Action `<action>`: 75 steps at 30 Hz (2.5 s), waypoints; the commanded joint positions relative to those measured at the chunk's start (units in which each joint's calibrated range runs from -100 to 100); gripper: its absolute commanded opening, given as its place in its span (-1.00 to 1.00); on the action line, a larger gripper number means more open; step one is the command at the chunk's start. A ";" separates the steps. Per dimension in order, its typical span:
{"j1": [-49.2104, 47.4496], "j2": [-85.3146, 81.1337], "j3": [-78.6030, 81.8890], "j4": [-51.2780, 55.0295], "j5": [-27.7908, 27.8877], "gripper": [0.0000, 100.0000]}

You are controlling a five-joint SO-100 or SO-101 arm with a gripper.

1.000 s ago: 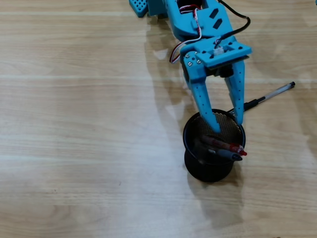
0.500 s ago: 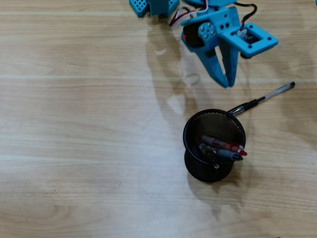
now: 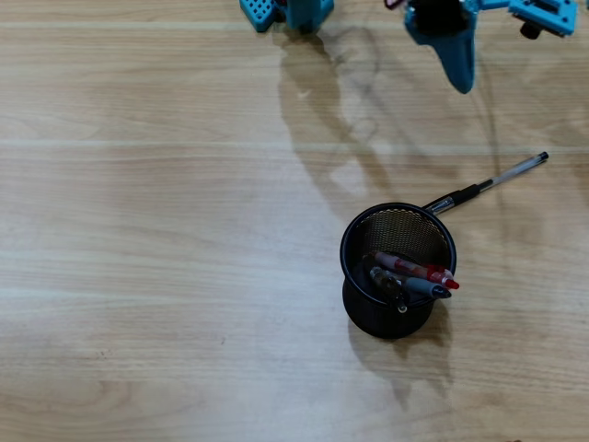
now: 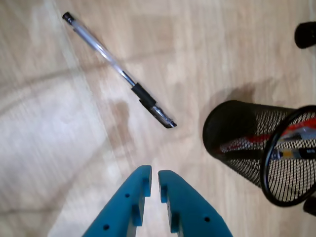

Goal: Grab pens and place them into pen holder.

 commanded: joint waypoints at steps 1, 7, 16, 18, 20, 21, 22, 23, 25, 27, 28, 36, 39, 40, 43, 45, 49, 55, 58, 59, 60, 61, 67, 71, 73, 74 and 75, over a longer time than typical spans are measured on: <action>-1.80 4.88 -7.12 0.38 5.33 -0.93; -3.35 12.52 -12.28 -0.44 16.80 -0.93; -6.55 18.38 -13.18 0.29 22.09 -0.94; -6.83 19.49 -13.18 0.10 22.71 -0.94; -6.83 20.59 -13.18 -0.08 22.50 -0.93; -6.83 21.10 -13.18 -0.35 22.40 -0.93; -6.83 21.61 -13.18 -0.35 22.35 -0.93; -6.74 21.87 -13.18 -0.35 22.35 -0.93; -6.10 22.04 -13.00 -0.26 22.35 -0.93; -6.00 21.70 -13.18 0.20 22.45 -0.93; -6.00 21.61 -13.18 0.20 22.40 -0.93; -6.74 22.04 -13.27 0.20 22.19 -0.93; -6.92 22.46 -12.64 0.29 19.31 -0.84; -7.19 22.46 -12.55 0.29 18.63 -0.77; -8.20 22.54 -12.55 0.29 17.74 -0.51; -8.47 22.63 -12.55 0.20 17.74 -0.37; -8.20 26.11 -12.91 0.20 17.69 -0.31; -7.56 31.04 -13.27 0.20 17.69 -0.31; -7.47 32.40 -13.27 -0.62 17.74 -0.31; -7.47 32.74 -13.27 -0.62 17.69 -0.31; -7.47 32.91 -13.27 -0.62 17.69 -0.31; -7.56 33.25 -13.18 -0.62 17.32 -0.31; -8.84 34.35 -12.64 0.29 14.76 -0.47; -9.11 35.03 -12.64 0.29 13.19 -0.76; -9.21 35.11 -12.64 0.29 12.92 -0.88; -9.21 35.11 -12.64 0.29 12.92 -0.92; -9.39 35.11 -12.64 0.29 12.92 -0.95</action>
